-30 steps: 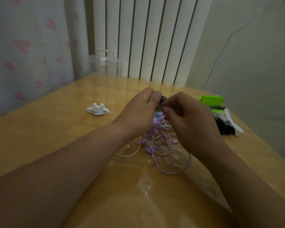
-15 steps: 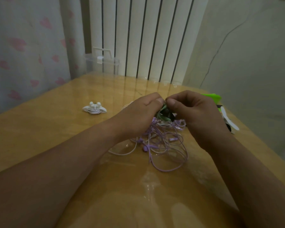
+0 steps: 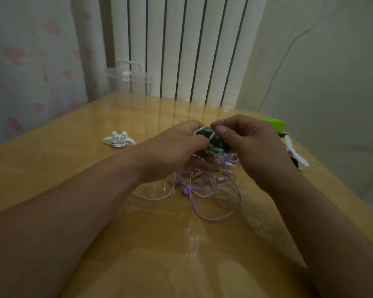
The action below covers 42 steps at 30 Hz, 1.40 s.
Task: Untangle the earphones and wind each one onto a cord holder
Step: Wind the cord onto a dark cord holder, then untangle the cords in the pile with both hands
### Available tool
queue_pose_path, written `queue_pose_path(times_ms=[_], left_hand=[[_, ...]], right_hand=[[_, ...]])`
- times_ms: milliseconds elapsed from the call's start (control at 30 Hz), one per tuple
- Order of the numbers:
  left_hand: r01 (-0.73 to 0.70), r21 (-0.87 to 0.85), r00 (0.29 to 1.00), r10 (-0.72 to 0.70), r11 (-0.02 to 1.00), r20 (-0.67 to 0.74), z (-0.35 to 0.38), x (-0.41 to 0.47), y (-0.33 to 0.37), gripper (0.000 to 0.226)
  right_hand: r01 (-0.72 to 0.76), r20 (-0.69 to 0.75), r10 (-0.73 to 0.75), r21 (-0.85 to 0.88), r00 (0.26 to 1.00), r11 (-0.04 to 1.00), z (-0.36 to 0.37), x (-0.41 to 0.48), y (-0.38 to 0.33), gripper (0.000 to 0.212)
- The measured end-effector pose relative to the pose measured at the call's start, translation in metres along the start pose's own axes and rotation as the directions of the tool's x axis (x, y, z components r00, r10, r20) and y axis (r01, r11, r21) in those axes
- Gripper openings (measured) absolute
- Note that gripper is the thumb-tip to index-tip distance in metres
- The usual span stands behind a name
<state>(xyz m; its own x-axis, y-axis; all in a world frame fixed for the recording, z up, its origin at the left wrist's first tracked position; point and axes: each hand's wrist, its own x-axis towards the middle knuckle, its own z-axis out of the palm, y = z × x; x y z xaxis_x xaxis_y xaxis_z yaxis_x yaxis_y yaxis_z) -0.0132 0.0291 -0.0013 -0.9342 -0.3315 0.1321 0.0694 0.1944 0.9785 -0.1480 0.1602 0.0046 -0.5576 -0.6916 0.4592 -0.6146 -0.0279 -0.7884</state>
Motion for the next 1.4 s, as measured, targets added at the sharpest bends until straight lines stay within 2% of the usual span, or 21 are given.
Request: queue_pose_path(times_ms=[200, 267, 333, 433, 500, 567, 733, 833, 900, 967, 1033, 1133, 1200, 1233, 1267, 1400], left_hand=[[-0.031, 0.154, 0.998, 0.038, 0.988, -0.043, 0.004, 0.001, -0.004, 0.026], [-0.057, 0.244, 0.995, 0.075, 0.968, -0.065, 0.003, 0.001, -0.007, 0.025], [-0.084, 0.345, 0.991, 0.113, 0.935, -0.065, 0.003, 0.002, -0.009, 0.025], [-0.099, 0.469, 0.986, 0.150, 0.878, -0.073, 0.002, 0.003, -0.013, 0.025], [-0.104, 0.462, 0.984, 0.159, 0.881, -0.082, 0.000, 0.004, -0.010, 0.025], [-0.108, 0.439, 0.982, 0.166, 0.892, -0.096, -0.003, 0.002, -0.007, 0.025], [-0.101, 0.343, 0.975, 0.160, 0.934, -0.151, -0.006, 0.000, -0.002, 0.023], [-0.055, 0.326, 0.978, 0.117, 0.944, -0.172, -0.006, 0.000, 0.008, 0.021], [-0.009, 0.290, 0.980, 0.066, 0.957, -0.188, -0.015, -0.001, 0.012, 0.021], [0.040, 0.243, 0.968, 0.023, 0.969, -0.248, -0.032, -0.005, 0.015, 0.020], [0.084, 0.234, 0.939, 0.002, 0.969, -0.345, -0.053, -0.016, 0.012, 0.018], [0.140, 0.232, 0.828, 0.014, 0.963, -0.561, -0.090, -0.034, -0.004, 0.016], [0.214, 0.285, 0.721, 0.046, 0.934, -0.692, -0.115, -0.044, -0.019, 0.021], [0.262, 0.315, 0.692, 0.050, 0.912, -0.720, -0.123, -0.046, -0.026, 0.024], [0.302, 0.343, 0.687, 0.047, 0.889, -0.726, -0.129, -0.048, -0.037, 0.025], [0.385, 0.570, 0.772, 0.085, 0.726, -0.630, -0.132, -0.044, -0.063, 0.022]], right_hand=[[-0.095, 0.039, 0.094, 0.030, 0.995, 0.995, 0.002, 0.001, 0.001, 0.007], [-0.198, 0.061, 0.190, 0.155, 0.980, 0.968, 0.005, 0.001, 0.002, 0.009], [-0.330, 0.110, 0.311, 0.290, 0.944, 0.898, 0.009, 0.002, 0.002, 0.011], [-0.429, 0.177, 0.392, 0.439, 0.903, 0.789, 0.016, 0.002, 0.008, 0.011], [-0.421, 0.172, 0.389, 0.492, 0.905, 0.762, 0.019, 0.003, 0.008, 0.010], [-0.375, 0.120, 0.365, 0.484, 0.923, 0.790, 0.023, 0.002, 0.008, 0.012], [-0.192, -0.055, 0.208, 0.219, 0.976, 0.957, 0.025, -0.002, 0.004, 0.019], [-0.136, -0.147, 0.158, 0.149, 0.976, 0.979, 0.022, -0.002, -0.001, 0.016], [-0.158, -0.199, 0.181, 0.125, 0.963, 0.980, 0.016, 0.002, -0.007, 0.014], [-0.216, -0.173, 0.238, 0.136, 0.956, 0.967, 0.008, 0.012, -0.017, 0.012], [-0.274, -0.081, 0.289, 0.162, 0.954, 0.948, 0.004, 0.021, -0.027, 0.012], [-0.260, 0.001, 0.262, 0.118, 0.965, 0.958, 0.009, 0.025, -0.039, 0.013], [-0.198, -0.022, 0.201, 0.081, 0.979, 0.977, 0.017, 0.025, -0.043, 0.012], [-0.174, -0.045, 0.178, 0.082, 0.983, 0.981, 0.021, 0.026, -0.044, 0.011], [-0.160, -0.067, 0.167, 0.098, 0.984, 0.982, 0.026, 0.026, -0.042, 0.011], [-0.129, -0.140, 0.153, 0.164, 0.978, 0.978, 0.036, 0.028, -0.030, 0.012]])
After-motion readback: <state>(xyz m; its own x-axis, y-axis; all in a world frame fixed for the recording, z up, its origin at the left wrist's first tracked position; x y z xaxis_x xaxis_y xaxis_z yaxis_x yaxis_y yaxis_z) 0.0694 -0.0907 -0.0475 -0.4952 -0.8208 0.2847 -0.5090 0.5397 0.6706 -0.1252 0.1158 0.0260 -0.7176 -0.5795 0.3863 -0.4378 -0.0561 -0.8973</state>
